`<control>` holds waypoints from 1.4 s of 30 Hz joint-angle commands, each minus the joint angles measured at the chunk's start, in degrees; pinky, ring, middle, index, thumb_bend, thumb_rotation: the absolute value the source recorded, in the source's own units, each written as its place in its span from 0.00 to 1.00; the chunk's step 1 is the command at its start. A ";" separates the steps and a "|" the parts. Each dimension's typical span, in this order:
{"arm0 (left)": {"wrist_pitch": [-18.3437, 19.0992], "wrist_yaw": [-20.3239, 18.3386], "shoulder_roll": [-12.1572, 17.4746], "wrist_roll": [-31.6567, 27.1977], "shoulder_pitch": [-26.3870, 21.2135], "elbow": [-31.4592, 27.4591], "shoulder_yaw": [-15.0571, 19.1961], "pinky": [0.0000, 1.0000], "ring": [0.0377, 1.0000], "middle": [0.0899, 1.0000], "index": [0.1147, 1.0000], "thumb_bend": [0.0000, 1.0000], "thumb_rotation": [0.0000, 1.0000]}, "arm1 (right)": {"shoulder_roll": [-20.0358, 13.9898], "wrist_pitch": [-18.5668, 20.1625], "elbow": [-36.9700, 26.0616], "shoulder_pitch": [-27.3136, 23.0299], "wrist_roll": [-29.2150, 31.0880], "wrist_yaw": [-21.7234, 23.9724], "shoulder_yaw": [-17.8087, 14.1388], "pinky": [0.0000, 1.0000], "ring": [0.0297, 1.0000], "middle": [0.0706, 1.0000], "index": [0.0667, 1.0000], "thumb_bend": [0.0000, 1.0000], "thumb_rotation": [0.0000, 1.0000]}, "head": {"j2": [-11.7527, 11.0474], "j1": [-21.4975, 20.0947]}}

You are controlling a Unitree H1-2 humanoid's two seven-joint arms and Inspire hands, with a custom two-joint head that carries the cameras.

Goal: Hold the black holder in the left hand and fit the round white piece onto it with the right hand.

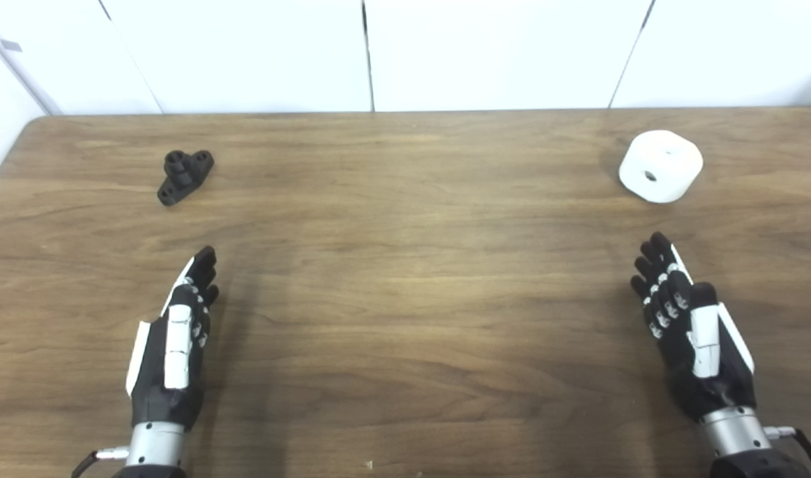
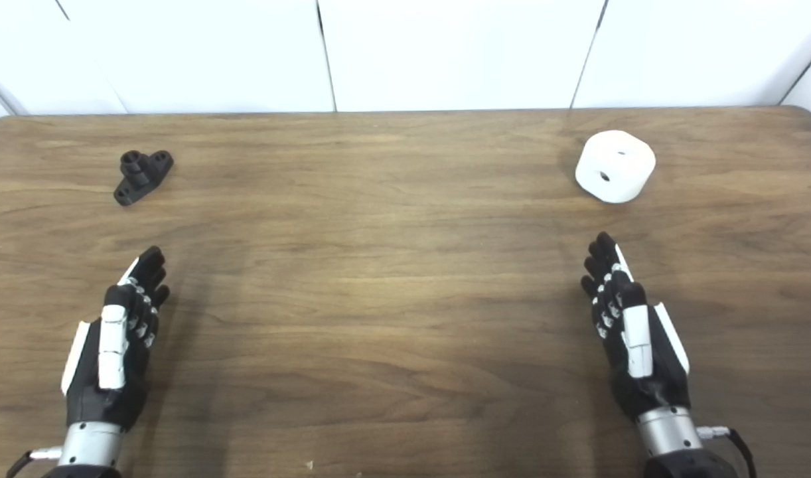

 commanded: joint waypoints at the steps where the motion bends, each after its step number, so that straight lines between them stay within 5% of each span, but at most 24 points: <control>1: -1.94 0.23 -0.21 0.56 -0.92 -0.52 0.28 1.00 1.00 0.97 0.92 0.63 0.95 | -0.27 -3.09 -0.81 -1.09 -0.10 0.05 -0.27 1.00 1.00 1.00 1.00 0.69 1.00 | 0.08 0.00; 15: -2.51 -0.08 -0.08 0.44 -0.57 -0.43 0.07 1.00 1.00 0.97 0.93 0.62 0.96 | -0.26 -3.16 -0.91 -0.79 -1.01 -0.17 -0.23 1.00 1.00 1.00 1.00 0.69 1.00 | -0.43 -0.19; 32: -5.72 1.71 -3.83 4.92 1.73 1.42 -4.47 1.00 1.00 0.97 0.90 0.60 0.96 | -3.48 -10.93 6.90 0.42 1.93 3.19 -1.79 1.00 1.00 1.00 1.00 0.68 1.00 | -10.47 14.55; 42: -7.44 3.72 -4.15 7.41 2.17 2.95 -7.34 1.00 1.00 0.99 0.93 0.60 0.96 | -4.57 -12.51 10.44 -0.02 2.76 4.21 -1.79 1.00 1.00 1.00 1.00 0.72 1.00 | -13.14 16.60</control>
